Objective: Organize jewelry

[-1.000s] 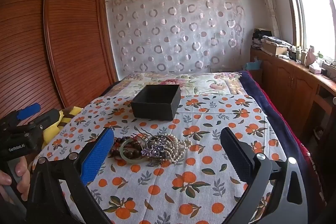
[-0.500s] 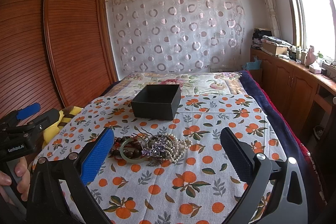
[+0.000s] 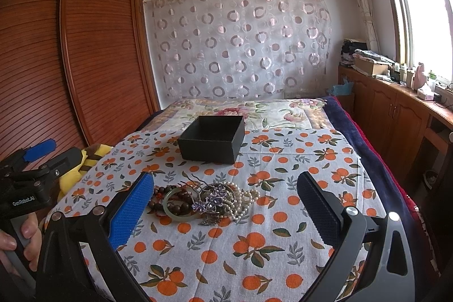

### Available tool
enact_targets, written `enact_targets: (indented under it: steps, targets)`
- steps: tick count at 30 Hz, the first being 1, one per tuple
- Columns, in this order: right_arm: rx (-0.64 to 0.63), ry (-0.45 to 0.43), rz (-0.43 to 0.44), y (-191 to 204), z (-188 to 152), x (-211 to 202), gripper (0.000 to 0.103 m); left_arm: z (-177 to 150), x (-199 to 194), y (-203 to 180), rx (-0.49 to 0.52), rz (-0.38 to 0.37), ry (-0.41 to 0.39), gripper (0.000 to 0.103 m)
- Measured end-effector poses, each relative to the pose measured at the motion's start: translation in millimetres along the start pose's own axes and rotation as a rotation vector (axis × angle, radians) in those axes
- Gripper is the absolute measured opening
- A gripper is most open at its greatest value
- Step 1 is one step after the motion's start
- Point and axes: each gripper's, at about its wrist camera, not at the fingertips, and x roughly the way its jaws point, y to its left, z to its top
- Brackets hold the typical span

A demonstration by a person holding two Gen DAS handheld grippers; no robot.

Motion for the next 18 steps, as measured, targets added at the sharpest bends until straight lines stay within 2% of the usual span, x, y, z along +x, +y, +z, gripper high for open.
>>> enact_targets:
  steps: [18]
  targets:
    - [0.000, -0.002, -0.001, 0.0, 0.0, 0.0, 0.101, 0.2, -0.8, -0.7, 0.000, -0.001, -0.001, 0.096]
